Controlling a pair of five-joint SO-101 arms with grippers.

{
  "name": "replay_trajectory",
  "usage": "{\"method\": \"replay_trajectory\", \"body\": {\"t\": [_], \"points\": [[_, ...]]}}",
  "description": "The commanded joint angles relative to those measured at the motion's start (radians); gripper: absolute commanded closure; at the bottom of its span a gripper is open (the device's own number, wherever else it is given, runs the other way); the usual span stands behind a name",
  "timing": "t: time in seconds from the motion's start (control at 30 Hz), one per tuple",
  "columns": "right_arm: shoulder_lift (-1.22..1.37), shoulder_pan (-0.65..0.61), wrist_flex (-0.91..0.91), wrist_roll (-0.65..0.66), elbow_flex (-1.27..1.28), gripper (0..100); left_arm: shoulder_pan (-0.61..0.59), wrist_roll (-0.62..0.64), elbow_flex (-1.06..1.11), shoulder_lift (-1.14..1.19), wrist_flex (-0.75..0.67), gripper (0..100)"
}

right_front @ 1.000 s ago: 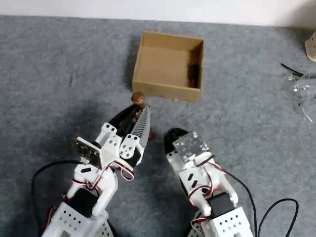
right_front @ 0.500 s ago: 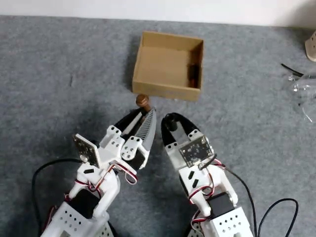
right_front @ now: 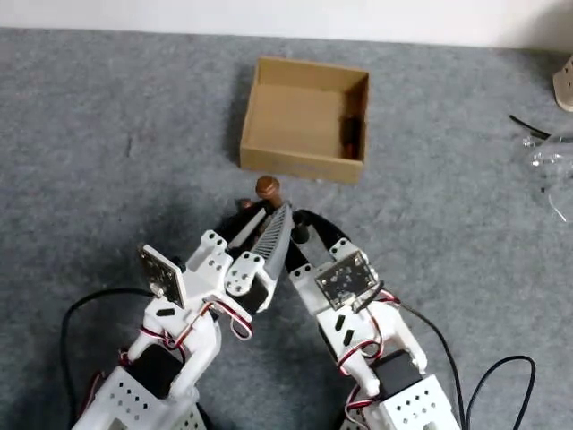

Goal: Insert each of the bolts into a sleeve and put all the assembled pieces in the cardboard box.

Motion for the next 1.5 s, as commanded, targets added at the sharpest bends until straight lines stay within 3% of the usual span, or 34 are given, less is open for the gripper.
{"method": "replay_trajectory", "body": {"t": [0.0, 0.13, 0.97, 1.07, 1.2, 1.47], "points": [[-0.016, -0.016, 0.010, -0.002, 0.120, 99.4, 0.012, -0.003, 0.021, -0.031, 0.000, 99], [-0.016, -0.025, 0.030, 0.029, 0.117, 99.4, 0.019, -0.084, 0.021, -0.027, 0.000, 99], [-0.016, -0.035, 0.030, 0.052, 0.113, 99.4, 0.050, -0.086, 0.022, -0.021, 0.094, 99], [-0.016, -0.041, 0.030, 0.052, 0.113, 99.4, 0.044, -0.071, 0.022, -0.021, 0.095, 99], [-0.016, -0.042, 0.025, 0.052, 0.113, 99.4, 0.007, 0.040, 0.022, -0.019, 0.098, 99], [-0.016, -0.105, 0.025, 0.054, 0.113, 99.4, -0.045, 0.051, 0.022, -0.021, 0.097, 99]]}}
